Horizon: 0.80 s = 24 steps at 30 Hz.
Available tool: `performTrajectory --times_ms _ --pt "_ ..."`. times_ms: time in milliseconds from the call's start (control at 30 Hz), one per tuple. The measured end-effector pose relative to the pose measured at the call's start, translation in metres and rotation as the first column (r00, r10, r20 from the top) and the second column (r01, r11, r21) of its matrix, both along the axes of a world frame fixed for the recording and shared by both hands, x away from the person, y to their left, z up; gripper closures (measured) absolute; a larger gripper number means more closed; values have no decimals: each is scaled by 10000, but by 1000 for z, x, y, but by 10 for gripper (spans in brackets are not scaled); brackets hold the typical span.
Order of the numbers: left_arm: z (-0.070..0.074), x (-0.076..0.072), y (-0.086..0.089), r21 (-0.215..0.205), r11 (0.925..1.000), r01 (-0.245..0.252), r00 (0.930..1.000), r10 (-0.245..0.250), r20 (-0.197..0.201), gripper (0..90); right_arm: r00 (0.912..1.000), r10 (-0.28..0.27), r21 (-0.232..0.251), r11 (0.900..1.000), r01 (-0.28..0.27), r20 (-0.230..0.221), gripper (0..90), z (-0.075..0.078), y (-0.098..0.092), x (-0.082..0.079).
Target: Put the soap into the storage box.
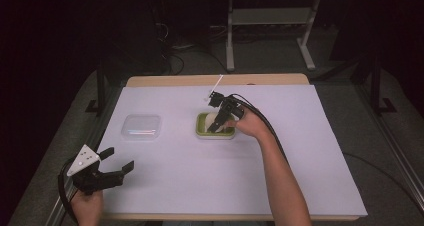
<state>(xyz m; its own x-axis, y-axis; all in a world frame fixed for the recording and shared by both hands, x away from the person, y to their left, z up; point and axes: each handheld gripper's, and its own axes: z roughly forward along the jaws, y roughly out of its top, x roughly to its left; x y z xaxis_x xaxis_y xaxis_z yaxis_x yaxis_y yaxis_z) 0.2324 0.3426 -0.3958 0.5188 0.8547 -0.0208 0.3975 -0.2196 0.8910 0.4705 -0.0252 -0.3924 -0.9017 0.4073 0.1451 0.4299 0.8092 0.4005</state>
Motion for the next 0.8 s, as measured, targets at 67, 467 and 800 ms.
performTrajectory --times_ms 67,467,800 --pt "0 0 0 -2 10000 2 10000 -2 7 133 10000 -11 6 10000 11 -27 235 0 0 0" --pt "0 0 2 23 10000 0 10000 0 -13 132 10000 -52 -163 9999 52 -12 236 -4 1 1" --pt "0 0 1 -11 10000 -28 10000 28 -39 132 9999 -108 -220 9997 107 -28 236 -7 0 4"
